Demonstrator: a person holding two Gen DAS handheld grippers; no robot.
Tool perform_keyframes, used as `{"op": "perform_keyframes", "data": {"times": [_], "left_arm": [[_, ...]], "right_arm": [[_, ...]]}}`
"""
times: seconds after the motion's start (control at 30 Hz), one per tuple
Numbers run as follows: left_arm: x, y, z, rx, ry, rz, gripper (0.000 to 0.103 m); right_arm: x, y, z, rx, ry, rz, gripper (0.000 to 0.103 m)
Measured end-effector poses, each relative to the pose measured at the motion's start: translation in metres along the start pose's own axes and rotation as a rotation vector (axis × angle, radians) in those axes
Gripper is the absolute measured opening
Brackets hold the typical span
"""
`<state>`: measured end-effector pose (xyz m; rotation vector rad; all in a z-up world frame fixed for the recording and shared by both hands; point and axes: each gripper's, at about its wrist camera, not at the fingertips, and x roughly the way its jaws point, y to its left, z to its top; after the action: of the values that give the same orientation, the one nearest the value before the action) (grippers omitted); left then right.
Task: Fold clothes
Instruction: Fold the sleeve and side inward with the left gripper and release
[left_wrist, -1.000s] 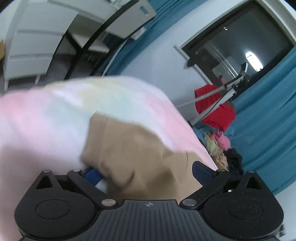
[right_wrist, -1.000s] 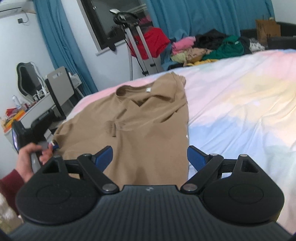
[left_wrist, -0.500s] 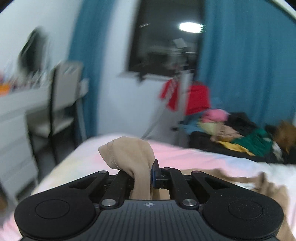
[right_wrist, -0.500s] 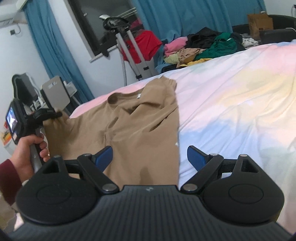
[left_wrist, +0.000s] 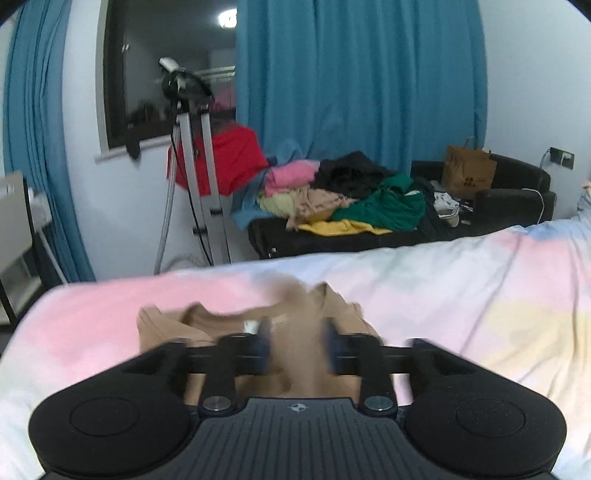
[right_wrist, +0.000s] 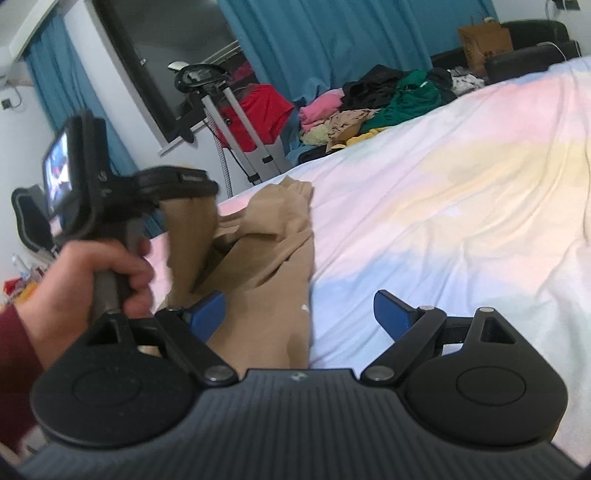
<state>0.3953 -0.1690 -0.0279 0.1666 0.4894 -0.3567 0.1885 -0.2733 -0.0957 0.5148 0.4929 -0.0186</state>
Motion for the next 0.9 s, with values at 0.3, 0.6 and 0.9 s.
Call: {"op": "perform_keyframes", "data": {"times": [0.3,0.6,0.9], "left_arm": [[-0.132,0.047,-0.039,-0.089,-0.036,-0.023,0.077],[-0.292,0.108,-0.157,-0.224,0.068,0.077,0.079],[-0.360,0.120,-0.223,-0.251,0.221,-0.014,0.076]], "right_arm": [[-0.008,-0.009,0.003,0.016,-0.025,0.045,0.089],[-0.029,0.014,-0.013,-0.063,0.036,0.133,0.088],[-0.073,0.040,-0.035,-0.081,0.175,0.153,0.088]]}}
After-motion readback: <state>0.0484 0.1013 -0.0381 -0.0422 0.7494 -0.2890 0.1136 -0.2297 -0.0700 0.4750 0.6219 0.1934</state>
